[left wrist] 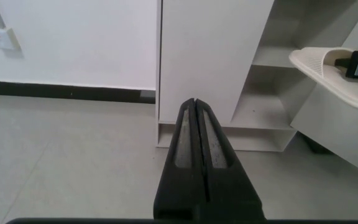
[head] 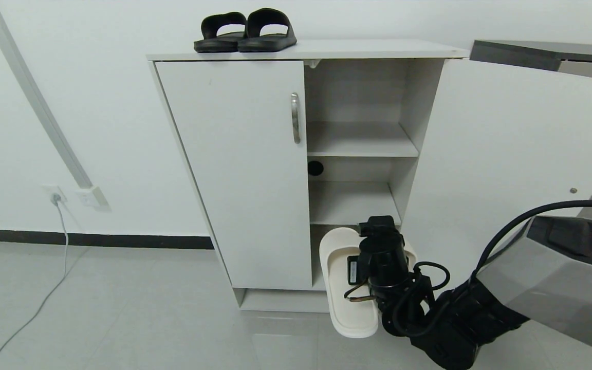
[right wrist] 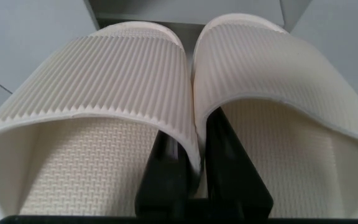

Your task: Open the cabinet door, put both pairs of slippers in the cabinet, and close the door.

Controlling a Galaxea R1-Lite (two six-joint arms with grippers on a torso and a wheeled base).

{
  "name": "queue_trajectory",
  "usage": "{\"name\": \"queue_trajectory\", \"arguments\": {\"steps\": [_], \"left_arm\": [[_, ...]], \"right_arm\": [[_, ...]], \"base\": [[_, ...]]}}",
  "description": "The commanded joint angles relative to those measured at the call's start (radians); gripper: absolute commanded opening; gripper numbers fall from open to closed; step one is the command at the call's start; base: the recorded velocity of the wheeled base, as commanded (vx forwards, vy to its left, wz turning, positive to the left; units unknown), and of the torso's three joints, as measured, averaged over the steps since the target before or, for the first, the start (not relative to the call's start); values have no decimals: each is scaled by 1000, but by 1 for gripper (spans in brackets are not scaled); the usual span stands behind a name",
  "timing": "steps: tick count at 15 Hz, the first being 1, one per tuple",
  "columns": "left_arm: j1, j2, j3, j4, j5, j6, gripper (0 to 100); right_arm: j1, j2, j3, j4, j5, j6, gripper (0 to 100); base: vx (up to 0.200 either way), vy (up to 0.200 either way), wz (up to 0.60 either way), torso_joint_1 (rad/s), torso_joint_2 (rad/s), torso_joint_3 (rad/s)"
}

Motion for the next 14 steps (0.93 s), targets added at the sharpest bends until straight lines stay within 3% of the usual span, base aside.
{"name": "queue_trajectory", "arguments": {"steps": [1, 4, 14], "left_arm": [[0, 1, 0, 0, 0, -1, 0], [0, 1, 0, 0, 0, -1, 0], [0, 1, -1, 0, 0, 1, 0]], "right_arm": [[2, 11, -7, 0, 1, 0, 0], [2, 22, -24, 0, 1, -14, 0], [-36, 66, -96, -17, -1, -46, 0]], "base": [[0, 0, 0, 0, 0, 0], [0, 0, 0, -2, 1, -33], [0, 0, 0, 3, 3, -191]]}}
